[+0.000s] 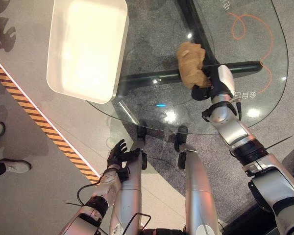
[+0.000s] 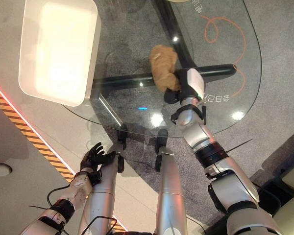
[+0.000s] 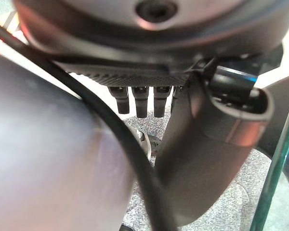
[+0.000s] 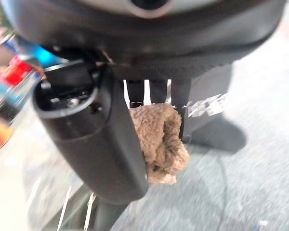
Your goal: Wipe the table with a cloth and put it in the basket.
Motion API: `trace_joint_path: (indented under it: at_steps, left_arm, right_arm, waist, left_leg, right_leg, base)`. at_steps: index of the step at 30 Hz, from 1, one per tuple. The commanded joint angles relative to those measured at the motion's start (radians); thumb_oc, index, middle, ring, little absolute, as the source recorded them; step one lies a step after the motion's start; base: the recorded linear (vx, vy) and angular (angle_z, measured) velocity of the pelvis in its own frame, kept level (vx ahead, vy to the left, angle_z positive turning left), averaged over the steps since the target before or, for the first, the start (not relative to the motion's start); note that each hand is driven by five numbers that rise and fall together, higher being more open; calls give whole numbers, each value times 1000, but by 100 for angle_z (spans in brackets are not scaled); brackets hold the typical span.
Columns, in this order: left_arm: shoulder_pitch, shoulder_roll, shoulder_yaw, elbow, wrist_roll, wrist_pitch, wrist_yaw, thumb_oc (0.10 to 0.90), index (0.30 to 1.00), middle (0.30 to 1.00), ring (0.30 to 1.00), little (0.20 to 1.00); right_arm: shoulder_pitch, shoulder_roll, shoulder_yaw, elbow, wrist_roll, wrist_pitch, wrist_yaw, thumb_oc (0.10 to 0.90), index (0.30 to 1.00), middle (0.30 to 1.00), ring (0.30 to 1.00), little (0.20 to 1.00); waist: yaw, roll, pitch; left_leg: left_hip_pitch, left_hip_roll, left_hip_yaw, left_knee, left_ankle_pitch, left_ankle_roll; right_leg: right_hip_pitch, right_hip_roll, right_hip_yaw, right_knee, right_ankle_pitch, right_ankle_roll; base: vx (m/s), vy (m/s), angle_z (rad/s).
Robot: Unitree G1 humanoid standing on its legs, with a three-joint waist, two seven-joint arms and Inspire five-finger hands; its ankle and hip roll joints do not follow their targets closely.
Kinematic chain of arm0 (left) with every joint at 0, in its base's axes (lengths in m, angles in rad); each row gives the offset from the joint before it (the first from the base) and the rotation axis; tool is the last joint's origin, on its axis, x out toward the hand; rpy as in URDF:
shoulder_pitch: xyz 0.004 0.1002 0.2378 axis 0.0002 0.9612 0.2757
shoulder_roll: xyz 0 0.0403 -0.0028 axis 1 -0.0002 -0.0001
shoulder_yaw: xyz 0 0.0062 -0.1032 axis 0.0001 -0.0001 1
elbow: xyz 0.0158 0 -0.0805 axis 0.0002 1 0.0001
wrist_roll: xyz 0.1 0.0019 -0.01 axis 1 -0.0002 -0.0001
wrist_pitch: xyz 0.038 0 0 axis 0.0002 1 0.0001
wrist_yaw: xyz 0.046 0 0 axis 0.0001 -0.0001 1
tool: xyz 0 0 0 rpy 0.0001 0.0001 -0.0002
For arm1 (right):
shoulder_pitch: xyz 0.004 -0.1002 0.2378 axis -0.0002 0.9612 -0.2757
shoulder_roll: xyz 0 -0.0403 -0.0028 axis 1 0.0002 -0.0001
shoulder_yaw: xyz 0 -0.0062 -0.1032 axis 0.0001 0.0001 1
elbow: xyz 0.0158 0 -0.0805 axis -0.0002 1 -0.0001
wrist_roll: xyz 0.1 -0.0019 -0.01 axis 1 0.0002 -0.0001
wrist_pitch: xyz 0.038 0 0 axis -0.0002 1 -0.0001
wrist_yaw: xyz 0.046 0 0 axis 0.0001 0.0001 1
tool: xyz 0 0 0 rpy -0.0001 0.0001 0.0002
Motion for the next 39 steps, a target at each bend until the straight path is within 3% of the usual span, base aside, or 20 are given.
trace_joint_path:
  at_steps: [1, 21, 28, 39]
  left_arm:
    - [141, -38, -55, 2, 35, 2, -21, 800, 900, 900, 900, 900]
    - [134, -26, -72, -8, 25, 9, -14, 800, 900, 900, 900, 900]
    - [139, -17, -73, -15, 28, 15, -14, 800, 900, 900, 900, 900]
    - [140, -5, -76, -22, 22, 15, -17, 800, 900, 900, 900, 900]
  right_arm:
    - [-20, 101, 115, -120, -1, -47, 96, 100, 300, 300, 300, 200]
    - [26, 101, 147, -104, 43, -85, 110, 100, 300, 300, 300, 200]
    - [17, 68, 164, -139, -4, -118, 229, 100, 300, 300, 300, 200]
    - [19, 36, 175, -175, 26, -140, 229, 100, 300, 300, 300, 200]
  waist:
    - [48, 10, -14]
    - [44, 12, -14]
    - [45, 10, -14]
    - [43, 10, -14]
  left_leg:
    - [-2, -73, 89, 117, -159, 85]
    - [-3, -69, 93, 116, -158, 81]
    - [-7, -69, 92, 119, -157, 81]
    - [-10, -65, 92, 119, -154, 81]
  right_leg:
    - [-32, 15, -47, -102, 117, 12]
    - [-35, 6, -52, -104, 120, 16]
    - [-38, 3, -56, -102, 122, 18]
    - [-43, 2, -57, -99, 121, 18]
  base:
    - [-1, -11, 8]
    - [0, -3, 2]
    - [0, 0, 0]
    - [0, 0, 0]
